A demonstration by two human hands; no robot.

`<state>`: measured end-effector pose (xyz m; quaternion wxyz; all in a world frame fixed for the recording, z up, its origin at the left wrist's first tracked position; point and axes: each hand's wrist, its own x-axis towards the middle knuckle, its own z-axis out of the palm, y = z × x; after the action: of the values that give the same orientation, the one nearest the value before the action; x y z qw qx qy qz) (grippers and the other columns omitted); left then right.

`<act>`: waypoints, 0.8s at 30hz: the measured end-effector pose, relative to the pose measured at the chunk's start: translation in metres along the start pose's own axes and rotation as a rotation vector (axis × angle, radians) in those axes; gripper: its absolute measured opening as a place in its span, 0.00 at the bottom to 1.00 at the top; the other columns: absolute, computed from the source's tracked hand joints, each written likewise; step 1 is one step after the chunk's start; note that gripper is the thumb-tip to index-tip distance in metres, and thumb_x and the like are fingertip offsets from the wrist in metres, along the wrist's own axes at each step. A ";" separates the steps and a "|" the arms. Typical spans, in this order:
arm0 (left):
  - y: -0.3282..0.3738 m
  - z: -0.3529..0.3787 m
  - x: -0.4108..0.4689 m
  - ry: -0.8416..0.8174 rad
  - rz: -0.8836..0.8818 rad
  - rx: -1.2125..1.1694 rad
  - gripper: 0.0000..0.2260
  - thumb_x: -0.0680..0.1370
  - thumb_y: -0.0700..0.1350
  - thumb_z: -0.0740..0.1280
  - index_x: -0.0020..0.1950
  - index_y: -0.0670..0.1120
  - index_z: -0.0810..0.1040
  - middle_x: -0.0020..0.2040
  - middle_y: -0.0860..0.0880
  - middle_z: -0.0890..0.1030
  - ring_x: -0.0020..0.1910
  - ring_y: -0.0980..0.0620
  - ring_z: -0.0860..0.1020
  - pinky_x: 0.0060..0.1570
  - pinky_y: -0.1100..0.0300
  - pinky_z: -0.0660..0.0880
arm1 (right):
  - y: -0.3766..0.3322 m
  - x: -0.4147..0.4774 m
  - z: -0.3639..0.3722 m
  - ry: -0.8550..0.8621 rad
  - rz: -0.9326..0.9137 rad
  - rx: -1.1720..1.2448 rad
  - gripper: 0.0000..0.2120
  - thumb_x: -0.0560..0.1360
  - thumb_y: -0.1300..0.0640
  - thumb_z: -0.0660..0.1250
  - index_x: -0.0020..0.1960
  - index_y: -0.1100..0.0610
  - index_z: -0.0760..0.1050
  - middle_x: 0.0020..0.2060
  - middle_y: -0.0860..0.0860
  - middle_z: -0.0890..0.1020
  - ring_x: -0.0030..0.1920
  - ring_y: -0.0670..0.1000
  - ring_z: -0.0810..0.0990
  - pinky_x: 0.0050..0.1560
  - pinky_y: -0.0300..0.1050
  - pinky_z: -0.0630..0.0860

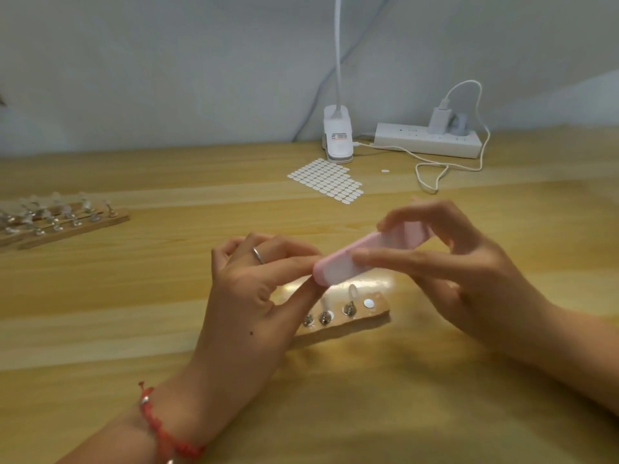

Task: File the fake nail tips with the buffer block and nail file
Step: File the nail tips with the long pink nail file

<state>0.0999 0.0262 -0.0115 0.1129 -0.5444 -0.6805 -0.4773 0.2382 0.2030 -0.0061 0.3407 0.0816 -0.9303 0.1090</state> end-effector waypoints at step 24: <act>-0.001 0.001 -0.003 -0.035 0.021 -0.009 0.06 0.76 0.49 0.67 0.48 0.58 0.82 0.47 0.62 0.80 0.51 0.64 0.77 0.55 0.52 0.61 | -0.002 0.002 0.006 0.046 0.017 0.085 0.24 0.74 0.74 0.64 0.63 0.52 0.76 0.55 0.54 0.74 0.57 0.63 0.76 0.59 0.62 0.74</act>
<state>0.1002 0.0254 -0.0143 0.1035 -0.5602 -0.6745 -0.4696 0.2338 0.1995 -0.0087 0.3572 0.0853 -0.9174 0.1530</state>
